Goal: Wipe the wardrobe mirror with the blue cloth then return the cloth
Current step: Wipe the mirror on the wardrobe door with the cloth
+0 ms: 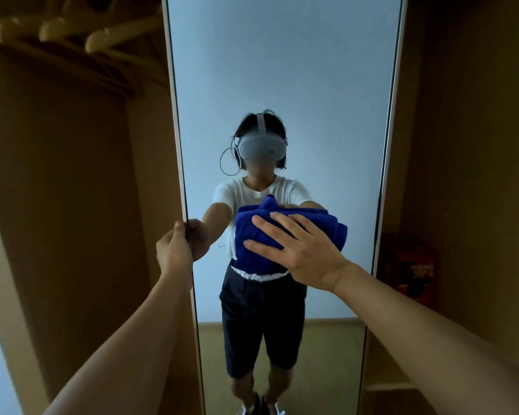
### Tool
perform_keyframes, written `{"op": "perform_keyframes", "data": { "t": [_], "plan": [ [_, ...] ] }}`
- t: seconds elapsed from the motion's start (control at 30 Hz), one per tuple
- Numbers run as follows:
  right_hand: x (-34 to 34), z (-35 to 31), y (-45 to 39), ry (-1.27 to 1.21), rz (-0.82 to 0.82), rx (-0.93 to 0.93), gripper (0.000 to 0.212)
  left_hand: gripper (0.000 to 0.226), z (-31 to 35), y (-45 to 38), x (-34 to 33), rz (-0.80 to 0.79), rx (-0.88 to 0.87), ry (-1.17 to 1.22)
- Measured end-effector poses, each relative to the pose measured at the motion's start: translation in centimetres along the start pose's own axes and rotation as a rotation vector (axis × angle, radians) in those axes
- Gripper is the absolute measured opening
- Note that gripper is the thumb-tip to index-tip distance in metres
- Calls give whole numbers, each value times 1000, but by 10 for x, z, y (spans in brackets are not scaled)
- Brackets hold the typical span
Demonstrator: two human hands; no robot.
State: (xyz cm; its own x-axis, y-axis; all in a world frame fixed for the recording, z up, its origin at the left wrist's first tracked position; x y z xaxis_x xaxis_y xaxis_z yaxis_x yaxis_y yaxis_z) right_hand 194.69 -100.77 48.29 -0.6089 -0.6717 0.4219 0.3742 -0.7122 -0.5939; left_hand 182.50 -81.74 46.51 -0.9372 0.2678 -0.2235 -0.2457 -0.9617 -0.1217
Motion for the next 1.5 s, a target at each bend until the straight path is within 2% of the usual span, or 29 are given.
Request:
{"op": "perform_keyframes", "data": {
  "t": [0.1, 0.27, 0.4, 0.47, 0.73, 0.87, 1.2, 1.5],
  "plan": [
    [10, 17, -17, 20, -10, 5, 56, 35, 19, -10, -4, -42, -18, 27],
    [27, 43, -48, 35, 14, -2, 56, 47, 64, -20, -23, -89, -39, 75],
    [44, 67, -77, 75, 110, -42, 55, 41, 92, -21, -36, -101, -91, 102],
    [53, 77, -91, 87, 145, -65, 53, 48, 100, -22, -40, -97, -106, 127],
    [78, 120, -142, 95, 169, -117, 57, 47, 134, -32, -45, -84, -152, 107],
    [97, 152, -170, 93, 187, -233, 75, 42, 148, -41, -46, -62, -191, 84],
    [127, 209, -201, 136, 257, -518, 72, 54, 142, -51, -51, 46, -285, 59],
    [146, 249, -190, 121, 367, -733, 70, 57, 137, -55, -54, 113, -326, 83]
  ]
}}
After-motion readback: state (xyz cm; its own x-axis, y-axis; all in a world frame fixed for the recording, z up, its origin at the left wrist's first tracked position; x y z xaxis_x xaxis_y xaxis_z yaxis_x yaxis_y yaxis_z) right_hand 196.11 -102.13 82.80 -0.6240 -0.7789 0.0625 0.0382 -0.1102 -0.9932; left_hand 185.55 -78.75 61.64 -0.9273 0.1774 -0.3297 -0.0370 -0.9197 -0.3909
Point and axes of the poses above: each hand's wrist, its own y-axis away from the middle knuckle, its own x-axis out of the back of the hand, z = x × y, the point moved 5 cm from there along -y, towards the middle knuckle, and after that the axes turned 3 degrees about -y, right-handed, at the moved point
